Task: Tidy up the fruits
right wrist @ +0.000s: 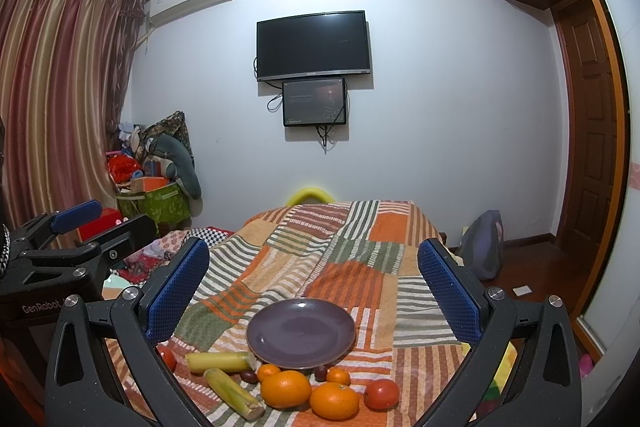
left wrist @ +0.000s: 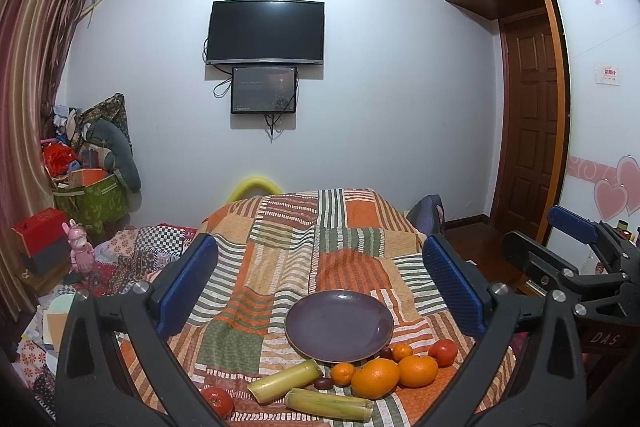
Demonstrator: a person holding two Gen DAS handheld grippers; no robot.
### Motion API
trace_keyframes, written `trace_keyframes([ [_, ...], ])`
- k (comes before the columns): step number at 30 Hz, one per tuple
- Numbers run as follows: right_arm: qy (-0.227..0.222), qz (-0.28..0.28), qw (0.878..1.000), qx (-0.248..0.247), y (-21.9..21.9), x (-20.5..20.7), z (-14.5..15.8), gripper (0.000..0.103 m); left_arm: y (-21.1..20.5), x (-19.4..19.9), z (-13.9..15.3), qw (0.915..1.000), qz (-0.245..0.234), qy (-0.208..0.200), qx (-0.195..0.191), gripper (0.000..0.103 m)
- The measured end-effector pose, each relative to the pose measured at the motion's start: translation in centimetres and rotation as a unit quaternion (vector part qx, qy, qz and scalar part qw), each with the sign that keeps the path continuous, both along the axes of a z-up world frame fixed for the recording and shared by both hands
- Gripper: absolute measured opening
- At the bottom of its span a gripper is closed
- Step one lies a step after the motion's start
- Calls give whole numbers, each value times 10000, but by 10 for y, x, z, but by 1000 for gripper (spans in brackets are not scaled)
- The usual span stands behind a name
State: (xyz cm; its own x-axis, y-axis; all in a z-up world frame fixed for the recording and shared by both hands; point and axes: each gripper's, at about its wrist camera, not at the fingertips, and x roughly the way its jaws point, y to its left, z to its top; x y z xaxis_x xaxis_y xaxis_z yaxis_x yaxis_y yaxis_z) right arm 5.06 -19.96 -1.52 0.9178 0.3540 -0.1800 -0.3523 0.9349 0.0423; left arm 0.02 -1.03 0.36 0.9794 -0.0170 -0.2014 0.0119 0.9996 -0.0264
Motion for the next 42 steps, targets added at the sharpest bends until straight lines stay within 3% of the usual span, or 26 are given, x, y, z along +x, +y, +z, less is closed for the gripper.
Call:
trace_keyframes([
  [13,73,26,10000,54,-1,4,-6,103,2,4,-7,9999,-121,73,13,102],
  [18,239,-31,9997,39,-3,11,-13,101,12,14,-13,9994,-66,336,-62,82],
  [25,820,-23,9966,-117,-7,29,-37,75,44,34,-32,9966,253,782,-95,73],
  [32,1531,156,9877,-263,-8,45,-67,59,90,62,-68,9856,621,1571,44,63],
  [42,2391,411,9690,-468,9,64,-103,59,126,76,-141,9625,608,2643,-9,63],
])
